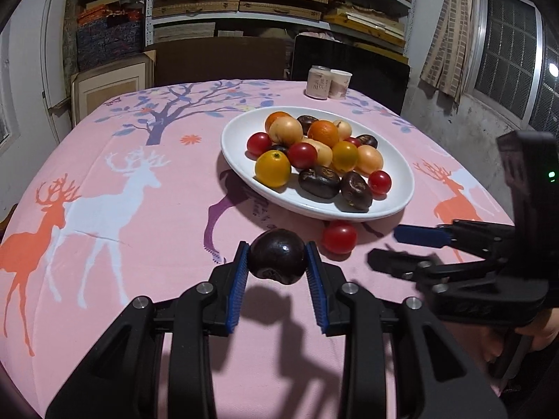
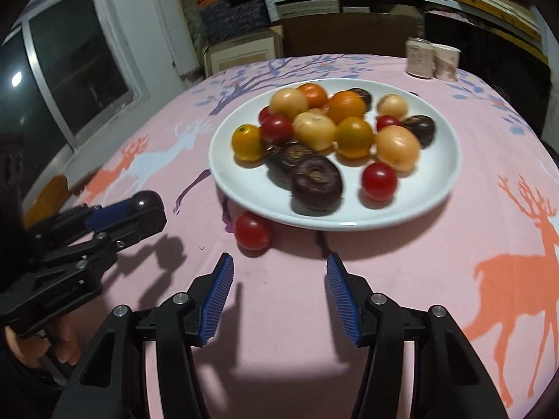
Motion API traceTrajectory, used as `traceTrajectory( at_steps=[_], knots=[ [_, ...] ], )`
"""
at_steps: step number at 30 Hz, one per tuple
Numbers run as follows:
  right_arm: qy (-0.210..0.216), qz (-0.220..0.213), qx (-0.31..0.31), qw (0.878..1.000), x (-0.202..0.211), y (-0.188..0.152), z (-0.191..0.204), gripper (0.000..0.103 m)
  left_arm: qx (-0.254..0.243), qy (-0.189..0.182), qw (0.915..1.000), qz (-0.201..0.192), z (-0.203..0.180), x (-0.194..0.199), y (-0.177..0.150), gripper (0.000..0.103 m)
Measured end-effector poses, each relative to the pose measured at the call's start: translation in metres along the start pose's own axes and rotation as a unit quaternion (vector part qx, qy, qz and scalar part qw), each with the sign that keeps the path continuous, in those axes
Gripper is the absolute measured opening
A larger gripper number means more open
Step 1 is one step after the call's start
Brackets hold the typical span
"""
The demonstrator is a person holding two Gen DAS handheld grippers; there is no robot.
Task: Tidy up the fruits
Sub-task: 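Grasp a dark purple plum with the left tool while the right tool grasps a red tomato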
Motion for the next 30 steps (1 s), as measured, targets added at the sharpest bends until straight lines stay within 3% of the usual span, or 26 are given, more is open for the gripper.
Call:
traceTrajectory(
  at_steps=[7,18,23,25,30],
  knots=[
    [-0.006,0.009,0.014,1.0,-0.02,0.005,0.021,0.047,0.005,-0.012,0.9999,0.001,0.003,-0.001,-0.002,0.032],
    [-0.016,0.014,0.029,0.999,-0.027,0.006,0.031,0.046,0.007,-0.017,0.9998,0.006,0.002,-0.005,-0.004,0.032],
    [-0.025,0.017,0.03,0.999,-0.031,0.006,0.033,0.041,0.006,-0.017,0.9998,0.007,0.001,-0.005,-0.004,0.032],
    [-0.031,0.013,0.025,0.999,-0.03,0.006,0.031,0.03,0.006,-0.017,0.9998,0.007,0.001,-0.005,-0.004,0.032],
    [-0.026,0.005,0.018,0.999,-0.025,0.005,0.026,0.029,0.007,-0.019,0.9997,0.009,0.001,-0.006,-0.004,0.032]
  ],
)
Point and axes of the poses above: each gripper's, at about its wrist camera, not at the fingertips, and x roughly against the way its jaws point, z to its left, y to its top, the point moved 3 cm from there along -x, roughly the way its jaws point, and after that the axes turned 15 degrees about -x, right-handed, at the moved point
